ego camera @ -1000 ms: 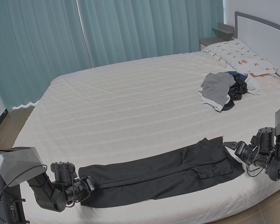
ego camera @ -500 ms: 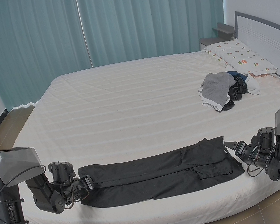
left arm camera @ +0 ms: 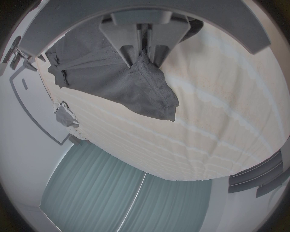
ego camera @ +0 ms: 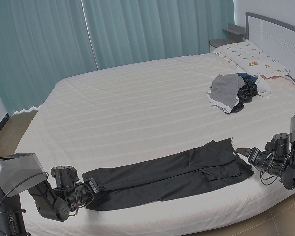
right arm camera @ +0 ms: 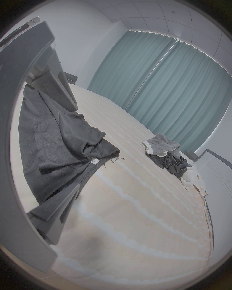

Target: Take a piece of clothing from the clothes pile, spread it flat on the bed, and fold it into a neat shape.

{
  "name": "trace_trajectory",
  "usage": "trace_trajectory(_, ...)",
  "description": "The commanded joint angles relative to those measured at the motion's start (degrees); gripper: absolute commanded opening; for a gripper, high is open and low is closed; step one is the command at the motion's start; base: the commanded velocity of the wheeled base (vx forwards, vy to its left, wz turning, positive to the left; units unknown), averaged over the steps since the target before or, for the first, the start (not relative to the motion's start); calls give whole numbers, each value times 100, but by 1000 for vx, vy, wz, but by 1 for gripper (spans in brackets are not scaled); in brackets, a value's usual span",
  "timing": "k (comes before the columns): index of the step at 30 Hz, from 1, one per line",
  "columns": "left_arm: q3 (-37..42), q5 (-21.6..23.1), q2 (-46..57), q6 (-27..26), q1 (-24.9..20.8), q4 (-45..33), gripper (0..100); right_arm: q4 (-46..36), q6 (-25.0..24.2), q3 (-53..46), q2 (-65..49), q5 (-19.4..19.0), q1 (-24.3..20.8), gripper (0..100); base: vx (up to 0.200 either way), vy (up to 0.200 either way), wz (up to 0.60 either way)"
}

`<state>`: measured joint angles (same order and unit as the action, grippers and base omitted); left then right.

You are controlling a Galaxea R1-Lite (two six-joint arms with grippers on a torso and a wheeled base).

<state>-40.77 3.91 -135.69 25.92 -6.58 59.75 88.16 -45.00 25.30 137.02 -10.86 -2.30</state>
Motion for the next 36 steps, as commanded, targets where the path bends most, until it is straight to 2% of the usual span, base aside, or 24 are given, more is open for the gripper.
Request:
trace_trajectory(1, -169, -22, 17, 107, -71, -24, 0, 8, 8, 19, -9, 5, 19, 100, 0, 0, 0)
trace_trajectory(20, -309, -75, 210, 317, -493, -77, 0, -1, 0, 90, -88, -4, 81, 100, 0, -200, 0)
trace_trajectory(26, -415, -119, 386, 388, -572, -446, 0, -1, 0, 90, -79, -4, 90, 100, 0, -200, 0)
trace_trajectory(33, -432, -145, 500, 616, -704, -499, 0, -1, 0, 98, -70, -4, 90, 100, 0, -200, 0)
trace_trajectory(36, -494, -145, 632, 643, -783, -789, 0, -1, 0, 98, -70, -4, 90, 100, 0, -200, 0)
